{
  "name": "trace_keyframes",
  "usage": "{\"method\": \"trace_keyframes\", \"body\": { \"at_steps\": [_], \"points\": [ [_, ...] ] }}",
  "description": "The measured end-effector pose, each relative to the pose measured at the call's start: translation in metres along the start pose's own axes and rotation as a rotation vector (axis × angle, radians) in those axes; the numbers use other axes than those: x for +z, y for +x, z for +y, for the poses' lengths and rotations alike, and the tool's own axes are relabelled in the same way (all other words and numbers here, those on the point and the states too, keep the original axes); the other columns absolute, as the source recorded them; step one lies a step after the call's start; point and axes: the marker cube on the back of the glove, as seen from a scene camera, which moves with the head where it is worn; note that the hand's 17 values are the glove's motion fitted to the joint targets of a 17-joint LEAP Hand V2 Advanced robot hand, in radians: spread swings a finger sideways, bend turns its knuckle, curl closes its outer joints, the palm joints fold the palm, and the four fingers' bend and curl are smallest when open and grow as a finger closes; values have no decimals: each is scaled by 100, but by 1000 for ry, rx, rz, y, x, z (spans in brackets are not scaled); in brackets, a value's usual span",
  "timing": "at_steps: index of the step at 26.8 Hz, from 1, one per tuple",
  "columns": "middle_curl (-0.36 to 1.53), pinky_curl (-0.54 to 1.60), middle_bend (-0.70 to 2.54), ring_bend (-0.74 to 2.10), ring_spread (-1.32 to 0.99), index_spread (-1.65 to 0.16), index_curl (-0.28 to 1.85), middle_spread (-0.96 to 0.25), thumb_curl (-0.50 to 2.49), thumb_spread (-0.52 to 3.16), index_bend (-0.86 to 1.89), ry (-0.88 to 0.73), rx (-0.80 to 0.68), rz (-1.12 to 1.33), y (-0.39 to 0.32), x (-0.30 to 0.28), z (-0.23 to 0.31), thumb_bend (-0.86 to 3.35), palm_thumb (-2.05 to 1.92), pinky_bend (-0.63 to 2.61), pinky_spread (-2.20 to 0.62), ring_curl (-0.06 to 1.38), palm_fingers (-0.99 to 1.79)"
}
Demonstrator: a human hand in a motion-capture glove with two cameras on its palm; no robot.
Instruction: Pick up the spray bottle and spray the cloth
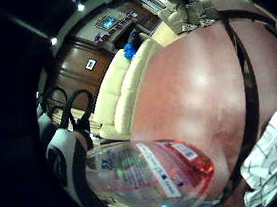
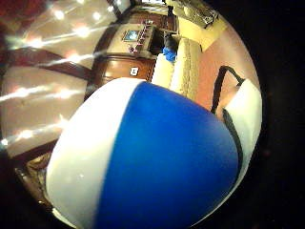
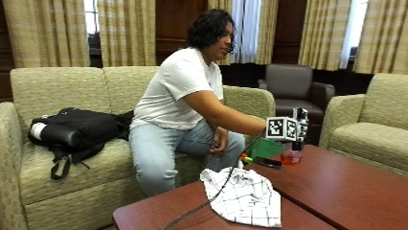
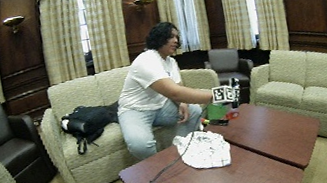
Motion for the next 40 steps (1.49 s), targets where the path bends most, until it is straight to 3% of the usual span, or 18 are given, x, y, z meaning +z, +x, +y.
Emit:
{"method": "trace_keyframes", "body": {
  "at_steps": [9,33,40],
  "points": [
    [51,38,61,63,-21,-26,57,-22,80,10,39,-19,23,-41,55,38,20,-3,94,40,-30,46,138],
    [52,38,63,63,-23,-28,58,-22,81,11,38,-73,-16,-83,69,54,31,-3,94,39,-31,46,139],
    [51,38,62,62,-24,-28,58,-22,81,13,37,-392,0,-40,81,43,51,-3,94,40,-31,46,136]
  ]
}}
